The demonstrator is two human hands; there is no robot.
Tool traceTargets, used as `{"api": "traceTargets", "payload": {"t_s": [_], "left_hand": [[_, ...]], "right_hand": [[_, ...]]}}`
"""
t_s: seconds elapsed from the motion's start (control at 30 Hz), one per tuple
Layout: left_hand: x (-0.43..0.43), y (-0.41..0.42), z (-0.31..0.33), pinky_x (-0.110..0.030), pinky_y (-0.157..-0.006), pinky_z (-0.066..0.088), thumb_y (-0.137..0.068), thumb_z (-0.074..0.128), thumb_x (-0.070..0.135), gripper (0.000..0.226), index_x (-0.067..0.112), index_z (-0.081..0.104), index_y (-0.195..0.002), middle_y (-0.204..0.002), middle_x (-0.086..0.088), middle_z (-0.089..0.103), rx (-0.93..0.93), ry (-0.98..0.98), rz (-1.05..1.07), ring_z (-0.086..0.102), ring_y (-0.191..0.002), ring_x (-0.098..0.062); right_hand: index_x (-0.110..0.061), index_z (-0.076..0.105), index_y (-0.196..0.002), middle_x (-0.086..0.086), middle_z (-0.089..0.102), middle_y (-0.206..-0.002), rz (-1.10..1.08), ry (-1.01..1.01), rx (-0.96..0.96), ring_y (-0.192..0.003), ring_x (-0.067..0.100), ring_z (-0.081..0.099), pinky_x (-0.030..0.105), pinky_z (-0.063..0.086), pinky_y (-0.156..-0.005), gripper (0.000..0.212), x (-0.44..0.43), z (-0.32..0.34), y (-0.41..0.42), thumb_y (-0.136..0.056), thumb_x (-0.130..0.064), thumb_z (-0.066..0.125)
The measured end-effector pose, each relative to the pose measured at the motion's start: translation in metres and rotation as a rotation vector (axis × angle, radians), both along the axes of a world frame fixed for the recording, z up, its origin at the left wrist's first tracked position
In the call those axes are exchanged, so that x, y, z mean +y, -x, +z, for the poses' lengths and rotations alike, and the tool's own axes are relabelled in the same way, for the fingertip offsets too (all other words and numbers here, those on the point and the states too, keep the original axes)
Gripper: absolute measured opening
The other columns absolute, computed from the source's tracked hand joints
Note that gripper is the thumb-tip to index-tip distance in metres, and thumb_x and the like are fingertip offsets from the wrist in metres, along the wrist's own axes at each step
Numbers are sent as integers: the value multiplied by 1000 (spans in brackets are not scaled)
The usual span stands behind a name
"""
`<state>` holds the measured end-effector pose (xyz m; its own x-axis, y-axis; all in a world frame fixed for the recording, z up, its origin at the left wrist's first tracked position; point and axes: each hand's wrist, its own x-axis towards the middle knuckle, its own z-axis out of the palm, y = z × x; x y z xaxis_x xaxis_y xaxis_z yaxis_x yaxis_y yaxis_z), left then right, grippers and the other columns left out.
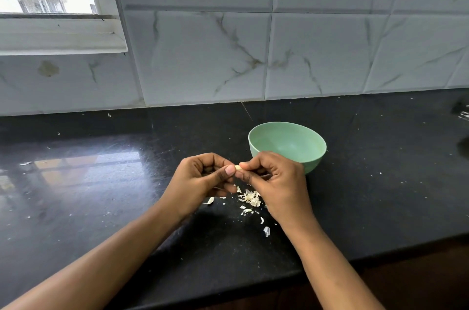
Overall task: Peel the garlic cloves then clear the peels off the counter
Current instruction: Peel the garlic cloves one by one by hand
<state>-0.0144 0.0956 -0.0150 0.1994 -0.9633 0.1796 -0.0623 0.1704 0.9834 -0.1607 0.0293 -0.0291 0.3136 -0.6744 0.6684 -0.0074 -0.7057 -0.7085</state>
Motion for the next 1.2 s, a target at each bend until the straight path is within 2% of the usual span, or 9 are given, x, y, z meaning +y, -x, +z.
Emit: {"api": "traceTargets", "payload": {"t_s": [0.13,0.27,0.33,0.43,0.53,0.63,0.97,1.1,1.2], "left_hand": [[1,1,0,-21,-55,54,-72,68,21,19,5,67,-82,-67,-9,69,34,15,3,68,-61,-15],[1,1,1,-22,-54,55,-68,69,19,18,7,67,-82,-68,-6,70,92,30,29,69,-60,-14],[1,0,0,-23,-54,55,-67,70,19,18,8,67,-81,-66,-7,69,89,30,34,68,-59,-15],[1,1,-2,-20,-52,52,-69,72,17,16,7,68,-81,-67,-11,70,9,43,26,68,-59,-15],[1,3,-4,-20,-54,51,-70,74,14,12,7,69,-80,-71,-11,73,-104,88,24,69,-61,-17],[1,4,-4,-19,-54,51,-67,74,16,12,10,70,-77,-67,-6,72,-142,132,52,69,-61,-17],[0,-1,-2,-21,-52,52,-67,74,19,15,10,68,-77,-63,-7,69,-76,116,79,68,-58,-17],[2,2,-3,-20,-50,49,-66,76,24,11,17,71,-73,-65,-3,71,-208,142,108,70,-59,-18],[2,1,-4,-28,-50,49,-66,78,27,13,19,69,-70,-62,-5,70,-265,158,158,70,-58,-20]], "right_hand": [[-18,67,-73,-2,70,-68,-19,-49,1,-62,14,67,43,57,-59,18,-1,0,3,-68,-15,83],[-20,63,-65,-3,64,-59,-13,-170,-17,-54,13,60,31,53,-53,22,-1,6,6,-67,-18,85],[-21,66,-73,1,67,-65,55,-296,-53,-57,16,65,28,53,-53,19,1,10,7,-66,-28,82],[-24,69,-84,4,72,-77,173,-421,-9,-66,19,70,29,55,-54,30,2,10,6,-62,-43,76],[-14,68,-77,5,72,-68,251,-464,1,-62,13,68,21,51,-53,9,3,9,5,-76,-21,74],[-7,66,-79,2,70,-62,317,-566,-41,-56,8,66,17,52,-53,6,2,11,6,-82,-2,68],[-8,65,-101,4,72,-76,418,-751,-113,-70,11,71,20,55,-55,16,2,15,10,-94,-6,51],[-8,66,-87,3,71,-69,357,-663,-77,-62,9,67,20,55,-55,4,3,13,7,-87,-6,62],[-8,65,-82,3,70,-67,334,-635,-98,-59,9,66,19,54,-55,8,3,12,6,-83,0,65]]}}
